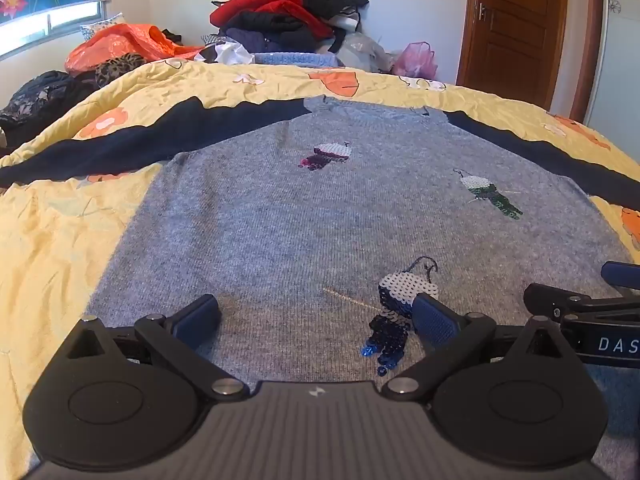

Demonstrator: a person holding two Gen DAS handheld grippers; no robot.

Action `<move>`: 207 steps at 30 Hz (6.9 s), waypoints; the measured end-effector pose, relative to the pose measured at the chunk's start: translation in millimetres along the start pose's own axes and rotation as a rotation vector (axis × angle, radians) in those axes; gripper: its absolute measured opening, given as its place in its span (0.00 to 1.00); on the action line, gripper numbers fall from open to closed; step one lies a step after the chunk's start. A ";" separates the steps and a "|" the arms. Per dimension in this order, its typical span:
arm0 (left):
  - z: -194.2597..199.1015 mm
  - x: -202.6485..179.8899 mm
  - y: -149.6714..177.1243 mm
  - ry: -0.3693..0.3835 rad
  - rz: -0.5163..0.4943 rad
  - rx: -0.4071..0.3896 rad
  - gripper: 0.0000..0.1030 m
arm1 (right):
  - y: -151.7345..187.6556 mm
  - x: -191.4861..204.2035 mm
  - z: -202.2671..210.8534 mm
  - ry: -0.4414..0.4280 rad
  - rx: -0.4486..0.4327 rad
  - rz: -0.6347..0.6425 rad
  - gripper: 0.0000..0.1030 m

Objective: Fold small clothes

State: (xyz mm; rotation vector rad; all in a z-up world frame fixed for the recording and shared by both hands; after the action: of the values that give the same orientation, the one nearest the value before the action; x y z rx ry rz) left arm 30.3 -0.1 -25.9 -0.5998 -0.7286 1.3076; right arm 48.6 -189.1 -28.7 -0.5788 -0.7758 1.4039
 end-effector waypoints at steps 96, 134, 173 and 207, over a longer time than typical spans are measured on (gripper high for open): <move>-1.7 2.2 -1.7 0.009 -0.007 0.018 1.00 | -124.4 -265.3 13.4 -0.061 -0.387 -0.749 0.16; -107.0 -70.2 -137.0 0.525 0.341 0.122 0.80 | -52.5 -132.0 -60.5 -0.683 -0.158 -1.064 0.60; -62.1 84.5 -131.0 -0.261 0.167 -0.056 0.56 | -69.1 -107.2 -52.4 -0.634 -0.179 -0.859 0.86; -126.5 37.6 -108.1 -0.029 0.104 -0.022 0.89 | -110.7 -7.1 -118.2 -0.210 -0.011 -0.081 0.95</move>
State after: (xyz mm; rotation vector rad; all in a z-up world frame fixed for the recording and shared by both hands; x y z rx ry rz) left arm 199.7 19.7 -20.7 -0.6448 -0.7443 1.4083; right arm 210.3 -196.9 -20.4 -0.4074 -0.9646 1.4002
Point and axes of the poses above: each gripper's, at about its wrist camera, not at the fingertips, and z roughly against the way its jaws point, x to its left, y to its underside, the point moved 4 cm from there along -z, roughly the way its jaws point, and after that the axes turned 11 degrees about -z, right-handed, at the moved point
